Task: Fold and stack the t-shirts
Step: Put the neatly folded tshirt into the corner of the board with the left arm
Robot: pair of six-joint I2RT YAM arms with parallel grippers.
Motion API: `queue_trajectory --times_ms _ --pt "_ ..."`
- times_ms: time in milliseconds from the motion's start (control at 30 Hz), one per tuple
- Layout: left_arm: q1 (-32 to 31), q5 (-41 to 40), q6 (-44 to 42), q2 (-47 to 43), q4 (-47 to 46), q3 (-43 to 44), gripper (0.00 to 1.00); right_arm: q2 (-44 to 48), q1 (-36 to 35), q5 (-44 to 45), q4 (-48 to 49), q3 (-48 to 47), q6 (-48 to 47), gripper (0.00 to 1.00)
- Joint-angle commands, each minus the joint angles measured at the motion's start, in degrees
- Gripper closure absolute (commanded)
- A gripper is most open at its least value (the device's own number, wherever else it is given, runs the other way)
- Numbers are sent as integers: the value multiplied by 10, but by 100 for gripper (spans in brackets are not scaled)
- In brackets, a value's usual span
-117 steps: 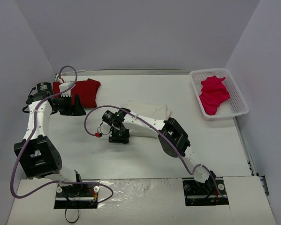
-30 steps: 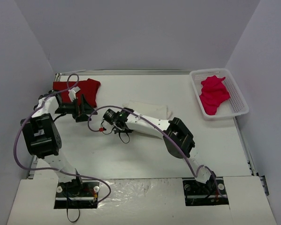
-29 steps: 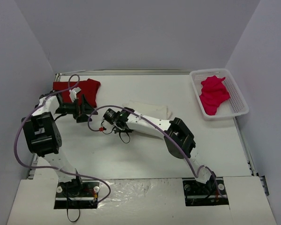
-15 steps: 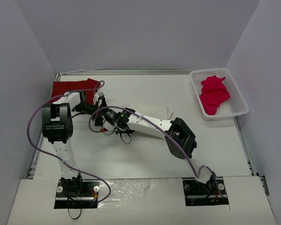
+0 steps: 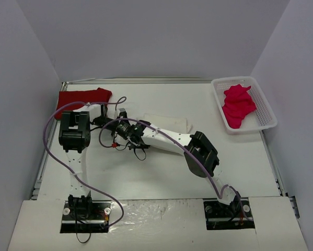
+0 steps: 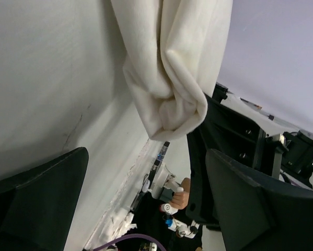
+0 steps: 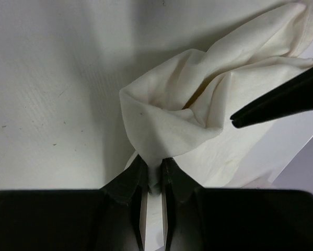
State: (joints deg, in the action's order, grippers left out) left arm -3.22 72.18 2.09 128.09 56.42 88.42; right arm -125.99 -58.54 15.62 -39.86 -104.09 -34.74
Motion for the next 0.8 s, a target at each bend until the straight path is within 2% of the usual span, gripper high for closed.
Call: queue_trajectory --times_ms 0,133,400,767 --pt "-6 2 48 -12 -26 24 6 13 4 10 -34 -28 -6 100" --pt "-24 -9 111 -14 -106 11 6 5 5 9 -36 -35 -6 100" --pt "-73 -24 120 23 -111 31 6 -6 6 6 -43 -50 -6 100" --pt "-97 -35 142 51 -135 69 6 -23 6 -2 -53 -66 -4 100"
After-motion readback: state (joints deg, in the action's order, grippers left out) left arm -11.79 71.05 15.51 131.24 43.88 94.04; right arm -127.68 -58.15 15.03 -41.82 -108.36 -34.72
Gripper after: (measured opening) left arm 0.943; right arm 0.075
